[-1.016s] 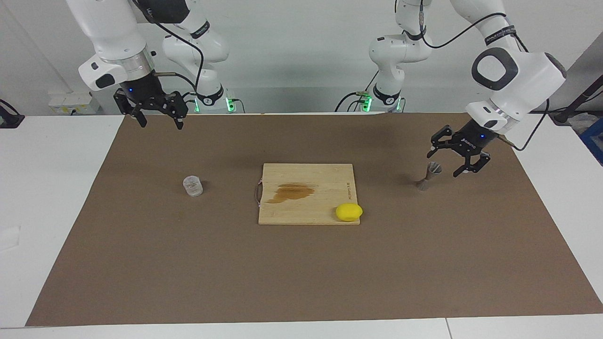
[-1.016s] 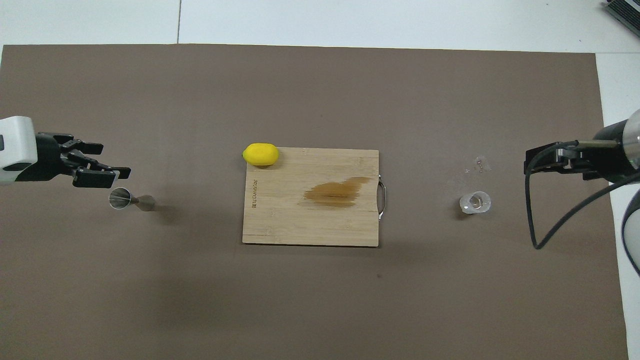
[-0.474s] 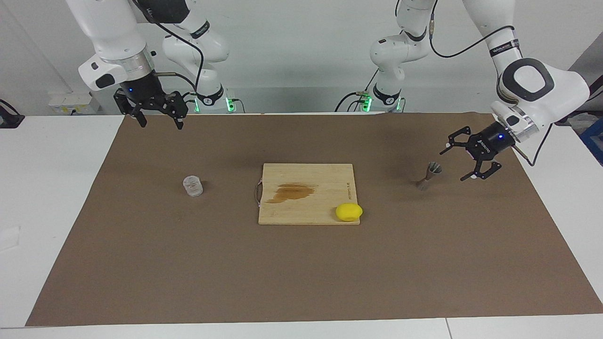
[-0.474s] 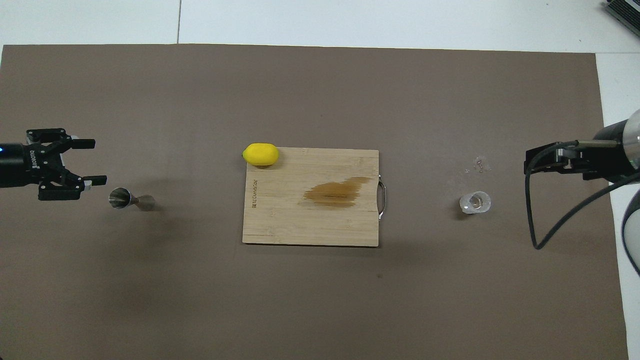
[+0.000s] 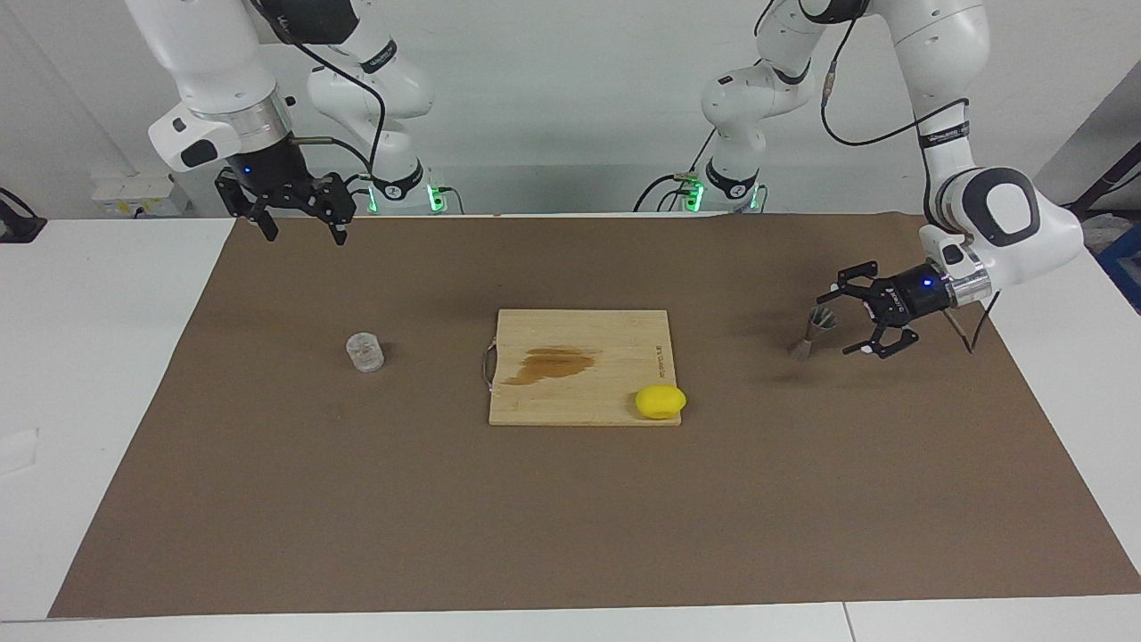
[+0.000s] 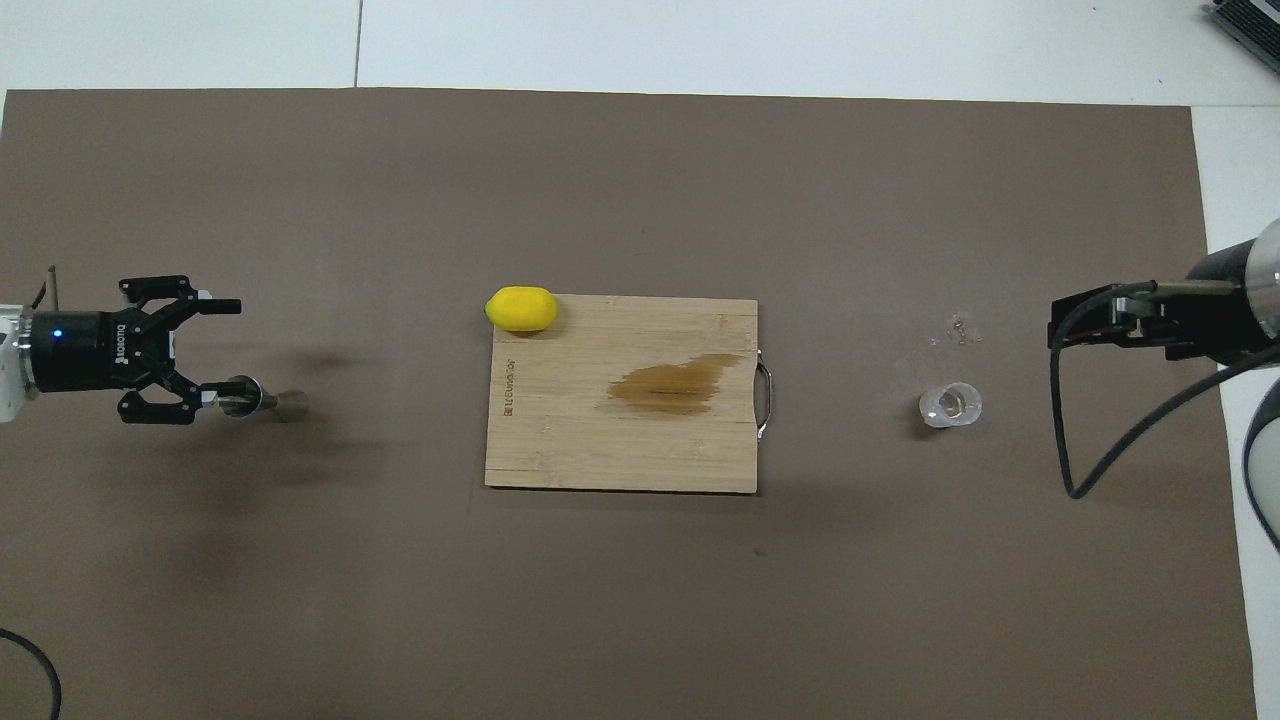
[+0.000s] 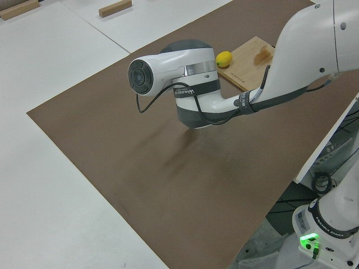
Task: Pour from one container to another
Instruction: 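Move the left gripper toward the small metal cup, opening it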
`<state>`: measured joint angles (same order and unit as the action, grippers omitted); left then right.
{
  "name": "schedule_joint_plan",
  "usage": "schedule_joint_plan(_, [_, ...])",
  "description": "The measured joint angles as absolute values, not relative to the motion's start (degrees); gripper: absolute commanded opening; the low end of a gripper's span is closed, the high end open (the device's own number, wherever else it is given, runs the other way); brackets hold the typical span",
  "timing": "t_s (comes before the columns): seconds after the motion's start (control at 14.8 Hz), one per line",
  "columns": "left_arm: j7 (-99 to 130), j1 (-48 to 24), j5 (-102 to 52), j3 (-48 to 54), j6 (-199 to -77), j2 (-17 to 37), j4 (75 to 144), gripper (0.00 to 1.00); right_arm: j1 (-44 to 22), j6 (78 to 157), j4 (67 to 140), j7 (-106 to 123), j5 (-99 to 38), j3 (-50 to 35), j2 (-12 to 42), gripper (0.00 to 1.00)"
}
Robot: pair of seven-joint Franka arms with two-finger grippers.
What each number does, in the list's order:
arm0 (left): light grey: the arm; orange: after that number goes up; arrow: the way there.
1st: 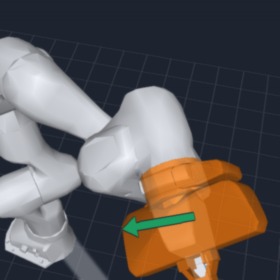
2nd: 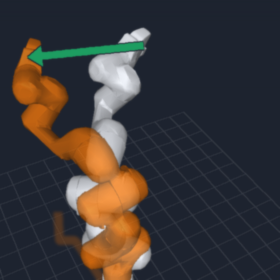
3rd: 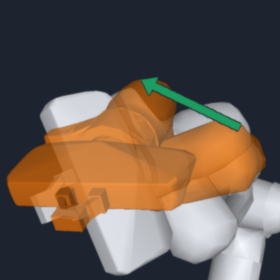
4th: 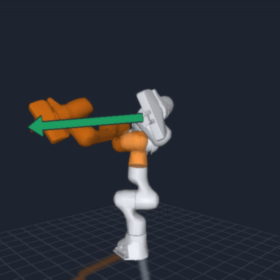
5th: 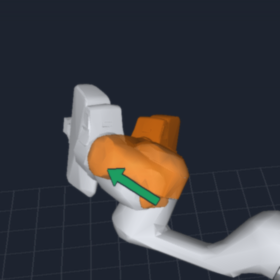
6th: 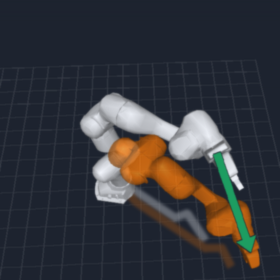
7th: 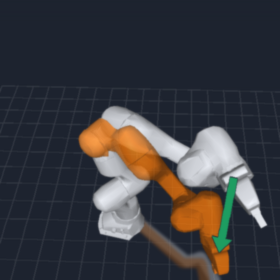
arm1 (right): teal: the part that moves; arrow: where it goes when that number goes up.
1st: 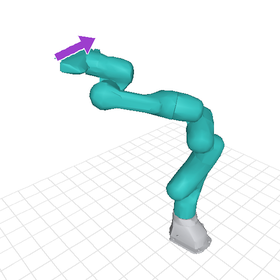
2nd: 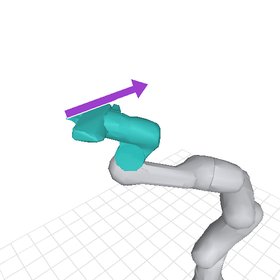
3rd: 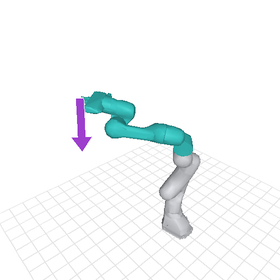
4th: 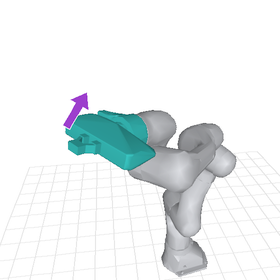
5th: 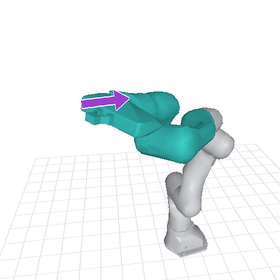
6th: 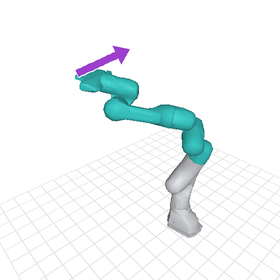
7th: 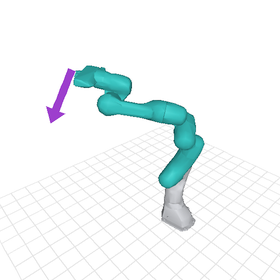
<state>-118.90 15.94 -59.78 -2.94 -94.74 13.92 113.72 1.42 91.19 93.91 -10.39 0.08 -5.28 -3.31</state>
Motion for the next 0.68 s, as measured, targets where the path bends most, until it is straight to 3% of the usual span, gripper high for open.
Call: schedule_joint_plan(0.68, [-128.2,21.3,-62.7,-2.9,-84.3,17.5,117.8,1.00,1.4,91.2,93.9,-10.4,0.1,-5.3,-3.3,1.00])
